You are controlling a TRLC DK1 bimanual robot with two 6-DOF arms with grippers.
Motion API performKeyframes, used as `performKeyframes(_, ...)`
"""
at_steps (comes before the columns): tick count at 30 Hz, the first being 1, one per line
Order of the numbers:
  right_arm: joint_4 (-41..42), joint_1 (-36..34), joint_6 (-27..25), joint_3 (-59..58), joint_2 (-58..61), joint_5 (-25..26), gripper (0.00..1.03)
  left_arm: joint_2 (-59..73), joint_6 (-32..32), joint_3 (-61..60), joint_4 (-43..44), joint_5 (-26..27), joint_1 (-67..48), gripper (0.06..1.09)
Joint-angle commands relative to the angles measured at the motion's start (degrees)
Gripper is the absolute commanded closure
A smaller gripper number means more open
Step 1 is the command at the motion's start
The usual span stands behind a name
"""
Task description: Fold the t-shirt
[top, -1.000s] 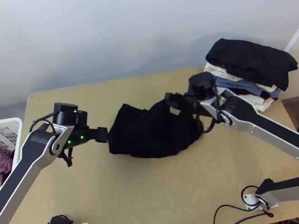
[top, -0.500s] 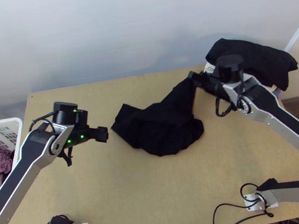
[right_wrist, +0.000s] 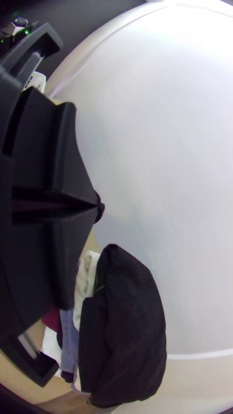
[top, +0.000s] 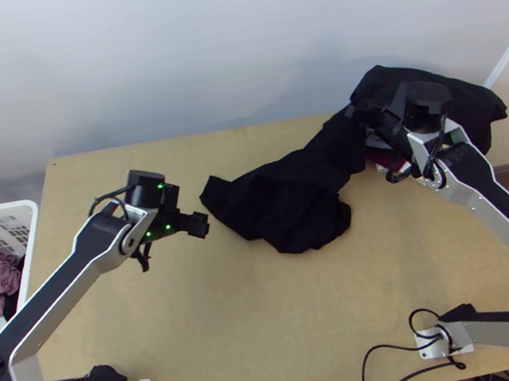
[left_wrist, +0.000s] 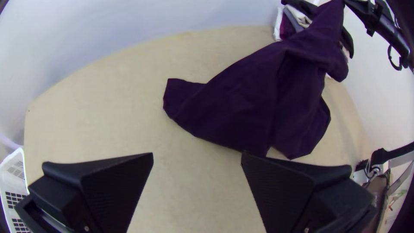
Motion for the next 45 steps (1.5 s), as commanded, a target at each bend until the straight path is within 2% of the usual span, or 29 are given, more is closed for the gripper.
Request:
performKeyframes(1, 1.9, -2.4, -1.8, -1.1, -2.4, 1.5, 1.00, 1.9, 0.5, -1.0, 1.1, 0.4, 0.2, 0.10)
performKeyframes(6, 1.9, -3.2, -2.2, -2.4, -4.0, 1.9, 1.00, 4.4, 0.3, -1.9, 4.0, 0.4, 1.1, 0.10)
performKeyframes(17, 1.9, -3.2, -4.9, -5.2, -8.0, 5.9, 1.00, 14.9, -6.1, 4.1, 8.4, 0.5, 2.3, 0.10)
performKeyframes(22, 1.8, -3.1, -5.1, -7.1, -10.0, 6.4, 1.00, 20.5, -10.9, 10.3, 8.4, 11.1, 5.8, 0.10)
performKeyframes(28, 1.5, -2.5, -5.1, -8.6, -11.1, 7.3, 1.00, 24.8, -13.9, 16.9, 8.4, 15.7, 7.7, 0.11)
performKeyframes(45, 1.4, -0.2, -4.8, -9.4, -11.7, 9.0, 1.00, 37.3, -14.2, 26.7, 5.0, 17.5, 8.7, 0.11)
